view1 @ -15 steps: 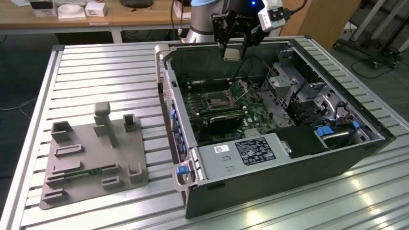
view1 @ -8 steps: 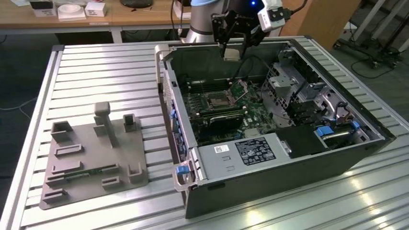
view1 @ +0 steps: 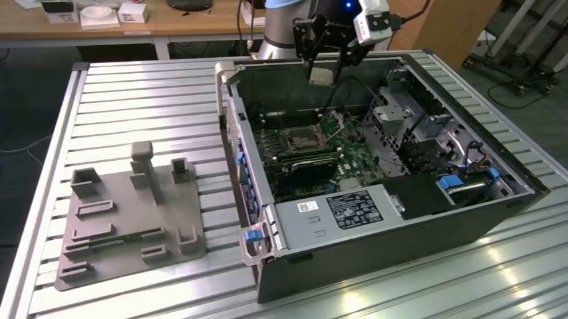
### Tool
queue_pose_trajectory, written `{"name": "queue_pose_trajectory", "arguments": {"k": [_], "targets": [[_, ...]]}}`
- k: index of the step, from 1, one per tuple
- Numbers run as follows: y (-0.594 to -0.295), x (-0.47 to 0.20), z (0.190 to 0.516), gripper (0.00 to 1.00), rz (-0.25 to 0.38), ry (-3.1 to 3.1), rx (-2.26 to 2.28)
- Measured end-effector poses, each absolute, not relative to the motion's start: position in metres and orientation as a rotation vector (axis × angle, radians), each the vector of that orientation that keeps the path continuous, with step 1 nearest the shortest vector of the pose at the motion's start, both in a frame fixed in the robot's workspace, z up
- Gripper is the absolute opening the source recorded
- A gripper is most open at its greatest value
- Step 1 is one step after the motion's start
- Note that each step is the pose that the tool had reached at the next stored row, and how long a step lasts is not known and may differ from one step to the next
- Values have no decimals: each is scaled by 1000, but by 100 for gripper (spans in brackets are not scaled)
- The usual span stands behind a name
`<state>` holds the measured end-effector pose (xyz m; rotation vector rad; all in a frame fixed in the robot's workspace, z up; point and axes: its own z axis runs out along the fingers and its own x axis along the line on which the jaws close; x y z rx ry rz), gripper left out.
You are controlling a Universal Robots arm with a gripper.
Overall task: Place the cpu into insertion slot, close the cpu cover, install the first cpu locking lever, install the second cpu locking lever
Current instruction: 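Place the cpu into insertion slot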
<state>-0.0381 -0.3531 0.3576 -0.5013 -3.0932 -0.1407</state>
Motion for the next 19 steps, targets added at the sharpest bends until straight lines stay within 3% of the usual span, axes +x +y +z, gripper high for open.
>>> {"name": "queue_pose_trajectory", "arguments": {"k": [19], "targets": [[-353,-44,357,54,-141,-3083,-570]]}}
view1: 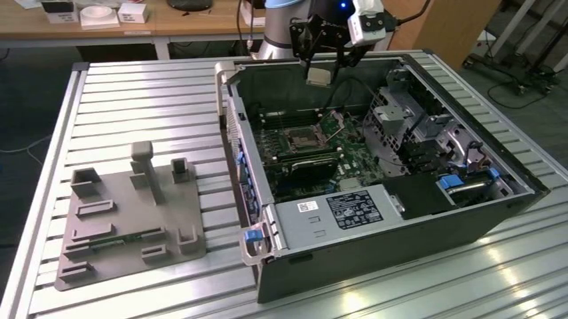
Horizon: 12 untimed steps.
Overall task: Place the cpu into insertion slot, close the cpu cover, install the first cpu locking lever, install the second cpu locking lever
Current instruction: 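Place the cpu into insertion slot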
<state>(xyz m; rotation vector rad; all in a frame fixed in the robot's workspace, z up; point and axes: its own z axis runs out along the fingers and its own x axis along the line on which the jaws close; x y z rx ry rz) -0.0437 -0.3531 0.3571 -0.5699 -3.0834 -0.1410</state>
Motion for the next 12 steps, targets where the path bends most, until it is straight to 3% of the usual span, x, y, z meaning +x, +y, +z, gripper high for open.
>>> {"name": "queue_pose_trajectory", "arguments": {"k": [12], "targets": [[-353,-44,357,54,-141,-3053,-736]]}}
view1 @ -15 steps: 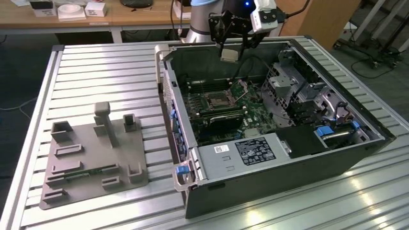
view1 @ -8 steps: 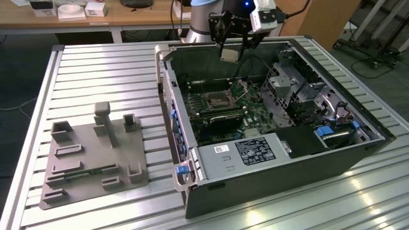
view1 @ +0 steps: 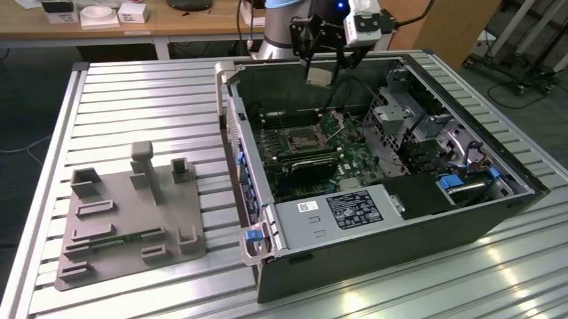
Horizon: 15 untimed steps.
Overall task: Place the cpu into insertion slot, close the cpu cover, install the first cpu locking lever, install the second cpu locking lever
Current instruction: 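Place the cpu into insertion slot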
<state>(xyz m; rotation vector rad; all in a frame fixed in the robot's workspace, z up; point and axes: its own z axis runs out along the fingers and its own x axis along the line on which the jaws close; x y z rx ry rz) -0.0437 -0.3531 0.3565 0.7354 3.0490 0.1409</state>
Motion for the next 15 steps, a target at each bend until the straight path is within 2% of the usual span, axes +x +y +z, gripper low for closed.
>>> {"name": "queue_pose_trajectory", "arguments": {"k": [15], "targets": [[-353,-45,355,54,140,2979,959]]}}
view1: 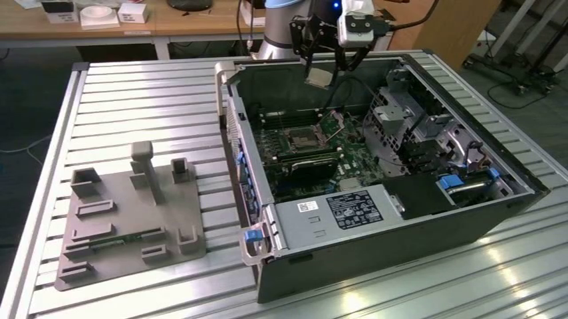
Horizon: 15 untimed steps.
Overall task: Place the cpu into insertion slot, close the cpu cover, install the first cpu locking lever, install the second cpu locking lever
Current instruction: 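Place the cpu into insertion slot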
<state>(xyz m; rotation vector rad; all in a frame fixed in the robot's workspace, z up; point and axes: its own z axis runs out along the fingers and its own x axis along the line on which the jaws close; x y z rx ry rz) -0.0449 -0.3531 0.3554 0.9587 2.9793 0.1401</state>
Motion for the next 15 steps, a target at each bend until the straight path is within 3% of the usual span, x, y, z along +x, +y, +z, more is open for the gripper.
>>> {"name": "queue_pose_trajectory", "arguments": {"k": [15], "targets": [[-353,-46,354,54,139,2931,1086]]}}
